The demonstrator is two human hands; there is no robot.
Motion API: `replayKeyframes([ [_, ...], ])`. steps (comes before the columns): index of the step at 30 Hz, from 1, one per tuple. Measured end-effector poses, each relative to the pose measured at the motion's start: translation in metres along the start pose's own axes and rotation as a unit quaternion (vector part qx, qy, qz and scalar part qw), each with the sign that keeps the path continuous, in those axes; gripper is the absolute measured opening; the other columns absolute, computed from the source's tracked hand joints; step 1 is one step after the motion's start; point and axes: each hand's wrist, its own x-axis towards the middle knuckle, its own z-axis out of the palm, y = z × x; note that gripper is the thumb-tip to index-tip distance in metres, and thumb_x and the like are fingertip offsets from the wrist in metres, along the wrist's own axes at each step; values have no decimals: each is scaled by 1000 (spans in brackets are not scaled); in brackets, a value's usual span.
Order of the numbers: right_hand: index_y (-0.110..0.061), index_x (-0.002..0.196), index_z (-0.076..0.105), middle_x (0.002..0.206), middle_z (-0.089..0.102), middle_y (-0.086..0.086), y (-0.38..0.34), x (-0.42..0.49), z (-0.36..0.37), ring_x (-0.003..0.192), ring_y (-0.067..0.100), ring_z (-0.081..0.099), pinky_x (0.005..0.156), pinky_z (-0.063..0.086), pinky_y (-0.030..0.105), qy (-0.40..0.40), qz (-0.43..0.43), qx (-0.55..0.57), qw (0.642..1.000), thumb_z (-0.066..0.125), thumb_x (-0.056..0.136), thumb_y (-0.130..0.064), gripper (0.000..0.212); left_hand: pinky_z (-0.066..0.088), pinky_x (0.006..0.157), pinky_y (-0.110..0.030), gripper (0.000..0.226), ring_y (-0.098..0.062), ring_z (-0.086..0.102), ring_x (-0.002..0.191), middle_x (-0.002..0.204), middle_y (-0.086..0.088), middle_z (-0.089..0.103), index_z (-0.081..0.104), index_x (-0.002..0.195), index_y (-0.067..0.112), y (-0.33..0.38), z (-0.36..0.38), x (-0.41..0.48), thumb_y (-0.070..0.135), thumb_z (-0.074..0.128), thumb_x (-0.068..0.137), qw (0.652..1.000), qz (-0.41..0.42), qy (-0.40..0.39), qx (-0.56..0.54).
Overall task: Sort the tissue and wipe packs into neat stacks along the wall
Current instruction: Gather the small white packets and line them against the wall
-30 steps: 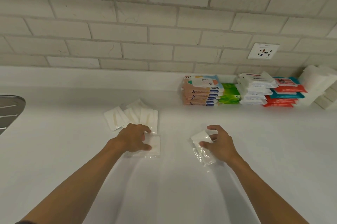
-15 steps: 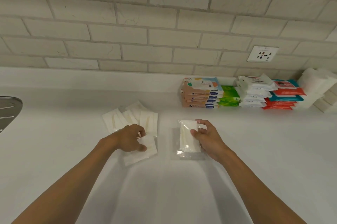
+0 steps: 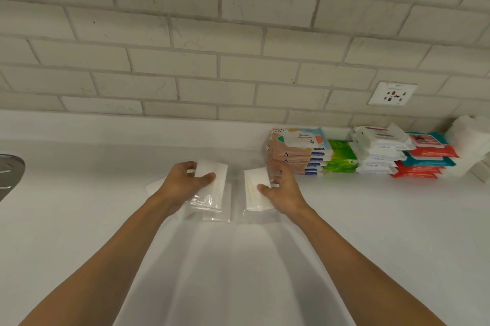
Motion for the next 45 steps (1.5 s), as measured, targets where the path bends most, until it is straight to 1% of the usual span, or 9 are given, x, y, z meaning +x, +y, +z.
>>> replayKeyframes([
  [3, -21, 108, 60, 112, 55, -3, -4, 25, 9, 100, 12, 56, 66, 44, 5, 19, -39, -33, 998, 73, 82, -3, 34, 47, 48, -19, 33, -17, 66, 67, 90, -8, 70, 62, 105, 7, 3, 5, 20, 19, 80, 80, 999, 8, 44, 1],
  [7, -16, 108, 62, 120, 55, 1, -7, 57, 19, 112, 18, 54, 75, 38, 13, 22, -32, -119, 992, 67, 88, -9, 22, 55, 71, -32, 40, -23, 69, 84, 98, -9, 71, 59, 109, 9, 8, 10, 54, 20, 80, 78, 998, -4, 67, 17],
  [12, -15, 128, 53, 120, 41, 0, -13, 91, 29, 112, 16, 45, 77, 42, 17, -2, -3, -176, 984, 51, 87, 5, 46, 40, 46, -24, 28, -22, 63, 68, 92, -13, 72, 61, 105, 7, 16, 18, 93, 7, 64, 78, 998, -38, 50, 28],
  [17, -22, 131, 48, 120, 44, 5, -10, 122, 41, 104, 18, 44, 65, 44, 17, -10, 24, -207, 978, 51, 81, 6, 57, 58, 72, -37, 21, -29, 69, 86, 97, -14, 70, 62, 97, 10, 13, 23, 132, 3, 66, 78, 997, -38, 53, 45],
  [21, -22, 131, 46, 122, 50, 6, 0, 135, 51, 113, 24, 49, 88, 51, 33, -18, 14, -241, 970, 55, 82, 2, 55, 58, 85, -42, 27, -31, 68, 92, 101, -14, 68, 61, 102, 10, 8, 29, 156, 4, 69, 78, 996, -46, 46, 58],
  [27, -12, 126, 52, 130, 43, 6, 14, 142, 60, 121, 22, 43, 99, 33, 23, 35, -37, -309, 950, 57, 90, -3, 38, 58, 86, -44, 38, -31, 68, 94, 104, -13, 69, 60, 112, 9, -4, 37, 174, 8, 73, 76, 995, -63, 44, 66],
  [33, -8, 123, 54, 130, 43, 12, 18, 139, 71, 119, 31, 45, 97, 41, 33, 73, -40, -386, 919, 55, 93, -8, 30, 59, 81, -47, 36, -32, 68, 92, 104, -13, 68, 57, 108, 12, -6, 43, 175, 9, 76, 77, 994, -66, 50, 64],
  [40, -14, 130, 52, 132, 41, 8, 32, 122, 60, 125, 35, 39, 107, 34, 40, -55, -60, -477, 875, 57, 88, -3, 44, 60, 79, -48, 39, -32, 68, 91, 104, -14, 67, 55, 111, 9, -5, 40, 175, 6, 75, 77, 994, -65, 50, 78],
  [45, -11, 128, 50, 135, 37, 11, 33, 117, 59, 125, 35, 37, 109, 28, 40, -62, -62, -508, 857, 56, 92, -9, 36, 57, 60, -31, 63, -29, 65, 98, 124, -13, 59, 46, 136, 7, -5, 42, 174, 8, 72, 78, 985, -71, 48, 153],
])
